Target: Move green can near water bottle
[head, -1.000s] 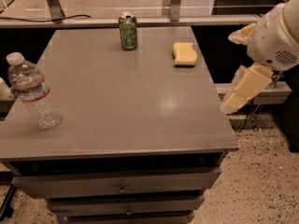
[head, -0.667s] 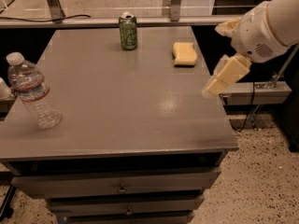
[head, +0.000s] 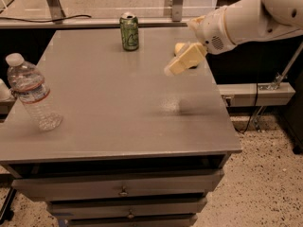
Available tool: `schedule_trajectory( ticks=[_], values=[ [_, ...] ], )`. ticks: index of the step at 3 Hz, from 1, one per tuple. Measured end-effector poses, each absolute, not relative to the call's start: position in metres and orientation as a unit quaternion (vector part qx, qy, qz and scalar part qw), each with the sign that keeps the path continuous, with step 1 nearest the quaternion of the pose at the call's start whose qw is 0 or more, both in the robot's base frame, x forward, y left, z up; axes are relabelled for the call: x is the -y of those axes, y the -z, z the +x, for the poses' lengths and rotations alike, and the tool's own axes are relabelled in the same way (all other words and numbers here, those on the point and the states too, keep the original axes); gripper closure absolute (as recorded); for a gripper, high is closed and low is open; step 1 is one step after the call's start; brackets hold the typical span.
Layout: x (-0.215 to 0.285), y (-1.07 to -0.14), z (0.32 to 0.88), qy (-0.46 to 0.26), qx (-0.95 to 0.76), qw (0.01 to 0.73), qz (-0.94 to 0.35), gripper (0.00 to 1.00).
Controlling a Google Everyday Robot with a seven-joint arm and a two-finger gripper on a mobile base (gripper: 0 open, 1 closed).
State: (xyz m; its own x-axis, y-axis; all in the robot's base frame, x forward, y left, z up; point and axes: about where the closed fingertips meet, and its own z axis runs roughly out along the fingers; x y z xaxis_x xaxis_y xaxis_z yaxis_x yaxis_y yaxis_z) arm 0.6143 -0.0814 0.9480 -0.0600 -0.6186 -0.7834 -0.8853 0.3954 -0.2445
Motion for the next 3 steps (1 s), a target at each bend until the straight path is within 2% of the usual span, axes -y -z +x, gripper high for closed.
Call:
schedule_trajectory(
  ticks=[2, 3],
  values=[
    [0.076, -0.945, 0.631, -0.156, -0.701, 0.459, -0.523, 0.0],
    [0.071, -0.94, 0.675, -0.163, -0.684, 0.499, -0.506, 0.0]
  ],
)
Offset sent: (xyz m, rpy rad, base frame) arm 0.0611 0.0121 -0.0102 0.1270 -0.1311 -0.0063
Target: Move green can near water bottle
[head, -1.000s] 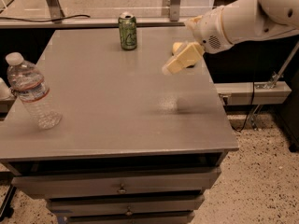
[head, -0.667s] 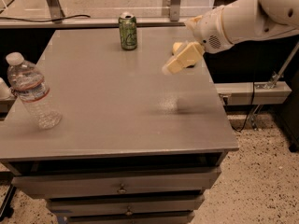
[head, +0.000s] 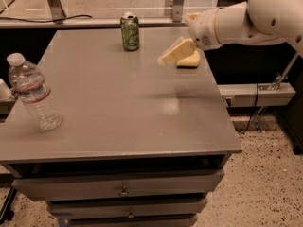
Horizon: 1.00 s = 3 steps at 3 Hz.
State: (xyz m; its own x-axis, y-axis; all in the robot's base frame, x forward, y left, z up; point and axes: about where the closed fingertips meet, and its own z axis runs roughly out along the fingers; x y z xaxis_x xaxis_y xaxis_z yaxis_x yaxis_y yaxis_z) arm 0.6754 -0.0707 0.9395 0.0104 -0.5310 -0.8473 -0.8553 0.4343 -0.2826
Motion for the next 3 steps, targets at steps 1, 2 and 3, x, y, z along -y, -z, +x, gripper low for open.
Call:
schedule_trajectory(
  ticks=[1, 2, 3],
  values=[
    [0.065, -0.936, 0.714, -0.171, -0.674, 0.526, -0.49, 0.0],
    [0.058, -0.929, 0.748, -0.169, -0.673, 0.54, -0.476, 0.0],
    [0.052, -0.92, 0.782, -0.172, -0.68, 0.55, -0.454, 0.0]
  ],
)
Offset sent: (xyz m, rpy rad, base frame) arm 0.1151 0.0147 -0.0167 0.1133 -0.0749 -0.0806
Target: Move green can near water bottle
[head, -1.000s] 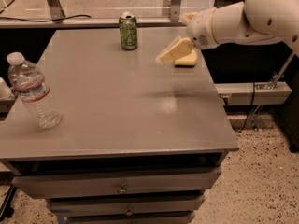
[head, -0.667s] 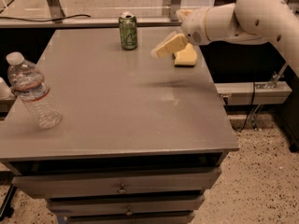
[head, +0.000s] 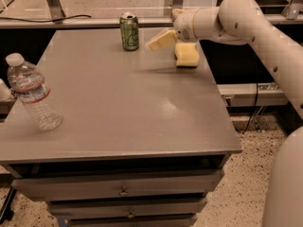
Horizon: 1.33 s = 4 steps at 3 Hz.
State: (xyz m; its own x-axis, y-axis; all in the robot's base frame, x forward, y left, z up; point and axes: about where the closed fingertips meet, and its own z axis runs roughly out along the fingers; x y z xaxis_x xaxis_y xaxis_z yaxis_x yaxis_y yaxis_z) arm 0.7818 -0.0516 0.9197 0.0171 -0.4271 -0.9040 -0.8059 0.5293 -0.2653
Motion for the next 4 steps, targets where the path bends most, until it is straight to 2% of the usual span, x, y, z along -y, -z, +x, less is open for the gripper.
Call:
schedule_trajectory(
  ticks=[3, 4],
  values=[
    [-0.031, -0.885, 0.849, -0.233, -0.688, 0.535, -0.432, 0.0],
    [-0.059, -0.883, 0.852, -0.255, -0.682, 0.526, -0.439, 0.17]
  ],
)
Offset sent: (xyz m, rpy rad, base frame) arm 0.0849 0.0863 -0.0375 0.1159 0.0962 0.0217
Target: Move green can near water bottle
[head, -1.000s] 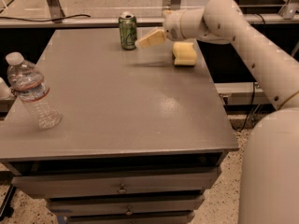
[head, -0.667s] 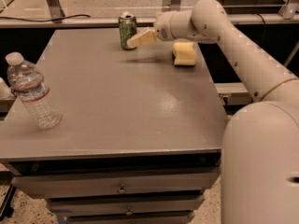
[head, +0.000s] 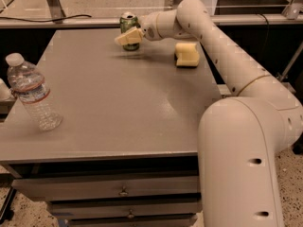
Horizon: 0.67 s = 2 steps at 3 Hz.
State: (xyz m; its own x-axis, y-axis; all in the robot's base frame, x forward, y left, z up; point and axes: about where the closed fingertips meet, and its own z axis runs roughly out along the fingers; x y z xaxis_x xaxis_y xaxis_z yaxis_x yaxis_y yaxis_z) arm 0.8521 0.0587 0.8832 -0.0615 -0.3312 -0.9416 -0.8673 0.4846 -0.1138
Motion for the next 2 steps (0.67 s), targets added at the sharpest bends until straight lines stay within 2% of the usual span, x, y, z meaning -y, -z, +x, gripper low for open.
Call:
schedule_trajectory(
  ticks=[2],
  values=[
    [-0.071, -0.894, 0.841, -0.279, -0.668, 0.532, -0.439, 0.64]
  ],
)
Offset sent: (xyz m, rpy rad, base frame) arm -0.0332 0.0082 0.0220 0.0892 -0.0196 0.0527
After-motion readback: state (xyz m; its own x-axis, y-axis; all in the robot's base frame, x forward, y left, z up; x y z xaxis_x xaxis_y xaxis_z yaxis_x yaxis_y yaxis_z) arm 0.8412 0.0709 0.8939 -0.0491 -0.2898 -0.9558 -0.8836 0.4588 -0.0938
